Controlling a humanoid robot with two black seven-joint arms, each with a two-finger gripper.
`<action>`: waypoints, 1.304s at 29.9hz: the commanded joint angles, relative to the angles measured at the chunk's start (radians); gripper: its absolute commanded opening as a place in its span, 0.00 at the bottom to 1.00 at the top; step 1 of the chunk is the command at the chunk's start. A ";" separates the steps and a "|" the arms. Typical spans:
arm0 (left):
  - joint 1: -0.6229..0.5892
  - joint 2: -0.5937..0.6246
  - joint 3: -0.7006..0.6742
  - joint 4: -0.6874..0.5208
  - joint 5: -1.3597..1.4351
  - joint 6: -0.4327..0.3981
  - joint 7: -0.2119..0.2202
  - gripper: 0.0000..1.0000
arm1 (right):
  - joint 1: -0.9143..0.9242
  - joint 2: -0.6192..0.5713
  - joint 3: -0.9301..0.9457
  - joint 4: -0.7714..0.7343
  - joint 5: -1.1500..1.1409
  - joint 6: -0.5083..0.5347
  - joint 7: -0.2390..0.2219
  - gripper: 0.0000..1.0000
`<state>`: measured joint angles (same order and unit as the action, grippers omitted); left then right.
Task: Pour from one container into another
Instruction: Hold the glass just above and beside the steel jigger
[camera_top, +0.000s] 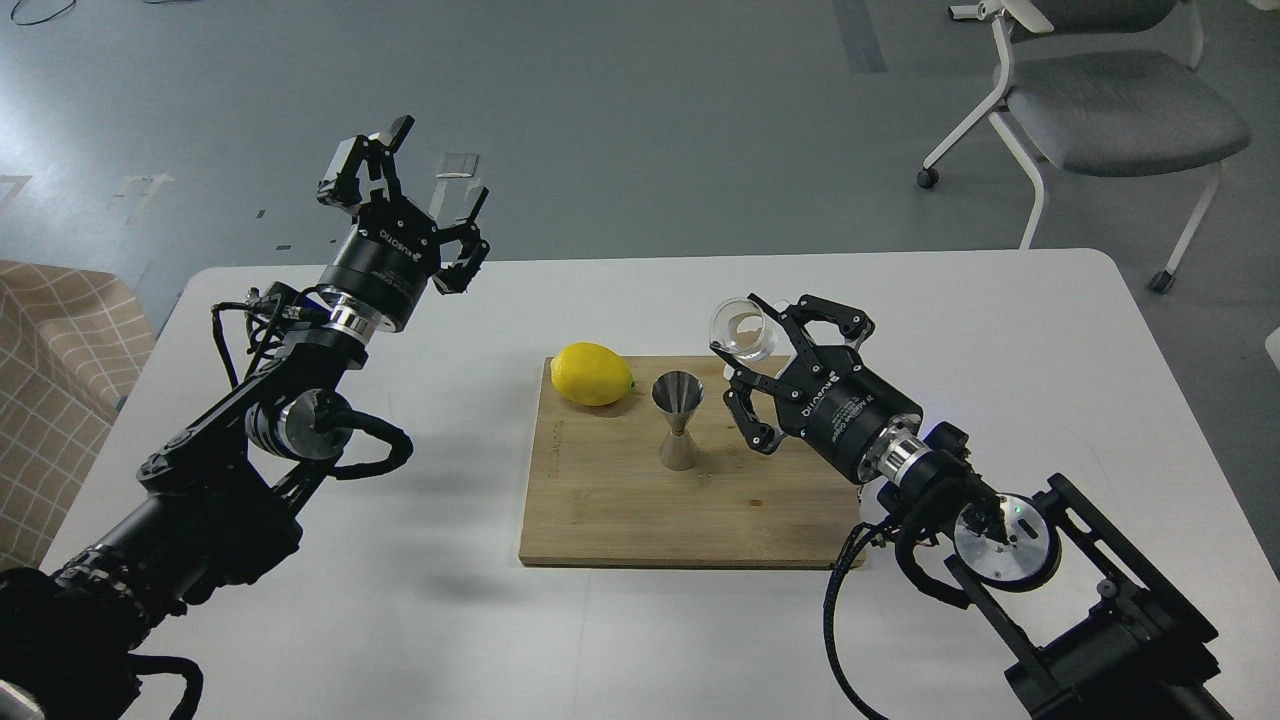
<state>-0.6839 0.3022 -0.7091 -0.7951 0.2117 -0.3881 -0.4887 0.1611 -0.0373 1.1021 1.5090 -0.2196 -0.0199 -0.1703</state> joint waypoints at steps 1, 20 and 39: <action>0.000 0.000 -0.001 -0.001 0.000 0.000 0.000 0.98 | 0.000 -0.003 -0.001 0.004 -0.004 0.000 0.000 0.39; 0.000 0.000 -0.001 -0.001 0.000 0.000 0.000 0.98 | 0.003 -0.019 -0.027 0.013 -0.006 0.000 0.000 0.40; 0.000 0.000 -0.001 0.001 0.000 0.000 0.000 0.98 | 0.008 -0.032 -0.030 0.020 -0.073 0.000 0.000 0.40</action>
<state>-0.6842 0.3023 -0.7103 -0.7946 0.2117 -0.3881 -0.4887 0.1684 -0.0667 1.0729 1.5290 -0.2810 -0.0199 -0.1703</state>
